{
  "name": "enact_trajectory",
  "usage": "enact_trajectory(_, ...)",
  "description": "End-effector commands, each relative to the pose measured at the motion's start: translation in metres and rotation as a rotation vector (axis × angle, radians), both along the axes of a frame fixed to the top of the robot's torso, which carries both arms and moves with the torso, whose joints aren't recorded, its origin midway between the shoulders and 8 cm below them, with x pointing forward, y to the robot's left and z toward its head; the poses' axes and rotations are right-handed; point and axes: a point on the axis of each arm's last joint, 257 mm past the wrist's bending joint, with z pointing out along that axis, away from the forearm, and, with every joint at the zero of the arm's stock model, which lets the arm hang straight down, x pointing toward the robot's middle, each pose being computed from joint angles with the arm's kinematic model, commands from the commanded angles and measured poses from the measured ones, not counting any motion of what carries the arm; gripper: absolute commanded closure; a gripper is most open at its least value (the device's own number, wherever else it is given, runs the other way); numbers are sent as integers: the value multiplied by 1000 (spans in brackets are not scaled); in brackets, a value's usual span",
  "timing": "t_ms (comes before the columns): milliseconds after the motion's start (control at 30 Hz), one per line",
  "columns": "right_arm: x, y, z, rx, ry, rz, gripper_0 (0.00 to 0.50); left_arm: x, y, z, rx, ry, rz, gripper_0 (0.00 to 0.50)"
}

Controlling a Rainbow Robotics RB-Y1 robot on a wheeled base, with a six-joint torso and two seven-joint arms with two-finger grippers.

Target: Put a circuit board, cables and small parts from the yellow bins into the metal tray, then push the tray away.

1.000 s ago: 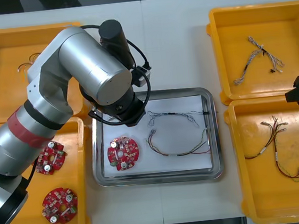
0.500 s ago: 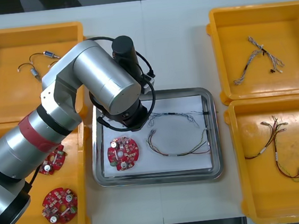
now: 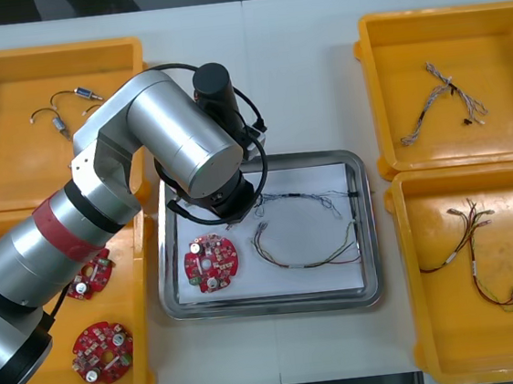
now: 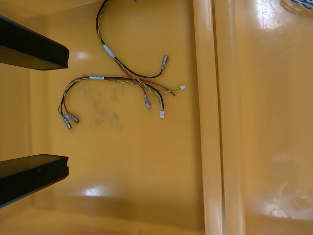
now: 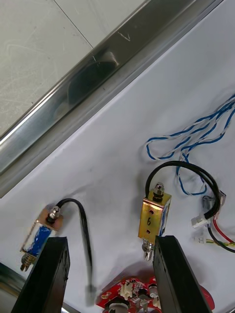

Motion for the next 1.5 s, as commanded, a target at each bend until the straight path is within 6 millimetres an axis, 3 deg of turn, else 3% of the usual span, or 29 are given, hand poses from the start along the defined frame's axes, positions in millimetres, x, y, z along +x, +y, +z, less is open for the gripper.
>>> enact_trajectory(33, -3, -19, 12, -28, -14, -36, 0, 1, -17, 13, -47, -27, 32, 0)
enact_trajectory(333, -4, -16, 13, -17, -14, -29, 0, -3, 11, 65, -92, -34, 101, 0)
enact_trajectory(467, -4, -13, 12, -9, -11, -19, 0, -9, 36, 92, -107, -39, 147, 0)
enact_trajectory(700, -3, 1, 17, -3, -13, 33, 0, 1, 61, 139, -212, -124, 173, 0)
enact_trajectory(800, -2, 12, 21, 4, -10, 75, 0, 2, 80, 147, -214, -152, 172, 0)
enact_trajectory(833, -1, 19, 24, 6, -7, 106, 0, 0, 96, 148, -205, -167, 174, 0)
enact_trajectory(867, -1, 19, 24, 6, -7, 106, 0, 0, 96, 148, -205, -167, 174, 0)
enact_trajectory(933, 2, 36, 31, 16, -9, 170, 0, -2, 129, 150, -181, -184, 193, 0)
enact_trajectory(1000, 6, 48, 35, 16, -8, 211, 0, -4, 150, 151, -175, -184, 210, 0)
enact_trajectory(1100, 8, 60, 35, 5, -3, 250, 0, -6, 165, 153, -182, -180, 228, 0)
enact_trajectory(1300, 19, 116, 45, -44, -13, 436, 0, -16, 212, 157, -203, -171, 304, 0)
enact_trajectory(1500, 18, 164, 41, -81, 13, 590, 0, -34, 255, 153, -180, -163, 366, 0)
